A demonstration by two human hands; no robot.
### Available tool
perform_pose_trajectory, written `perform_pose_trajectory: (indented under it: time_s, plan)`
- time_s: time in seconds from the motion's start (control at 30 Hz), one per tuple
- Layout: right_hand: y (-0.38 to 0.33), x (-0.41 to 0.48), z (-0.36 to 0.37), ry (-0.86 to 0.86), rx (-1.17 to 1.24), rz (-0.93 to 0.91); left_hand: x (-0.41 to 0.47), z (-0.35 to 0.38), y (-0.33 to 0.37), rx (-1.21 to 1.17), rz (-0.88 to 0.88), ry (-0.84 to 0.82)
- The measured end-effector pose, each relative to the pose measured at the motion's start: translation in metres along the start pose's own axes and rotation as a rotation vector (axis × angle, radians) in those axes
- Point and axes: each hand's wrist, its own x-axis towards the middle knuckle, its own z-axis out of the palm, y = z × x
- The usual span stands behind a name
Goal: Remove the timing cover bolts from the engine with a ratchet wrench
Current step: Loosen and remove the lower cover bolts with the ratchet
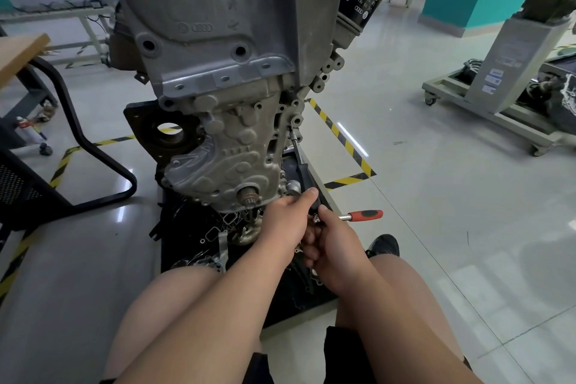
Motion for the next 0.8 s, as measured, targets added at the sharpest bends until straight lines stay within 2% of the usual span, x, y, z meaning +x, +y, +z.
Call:
perform_pose_trajectory:
  time_s: [0.07, 0.2, 0.5, 0.8]
  plan:
    - [0.0, -0.001, 0.001, 0.023, -0.061, -0.032, 0.001, 0.0, 0.0, 0.001, 0.005, 0.001]
    - [0.005, 0.0, 0.0, 0.219, -0.483, -0.161, 0.003, 0.0, -0.001, -0.013, 0.024, 0.042]
    - [0.01, -0.004, 0.002, 0.199, -0.688, -0.415, 0.003, -0.001, 0.0, -0.009, 0.012, 0.012]
    - [0.011, -0.006, 0.005, 0.338, -1.085, -0.513, 0.002, -0.001, 0.0, -0.013, 0.016, -0.005]
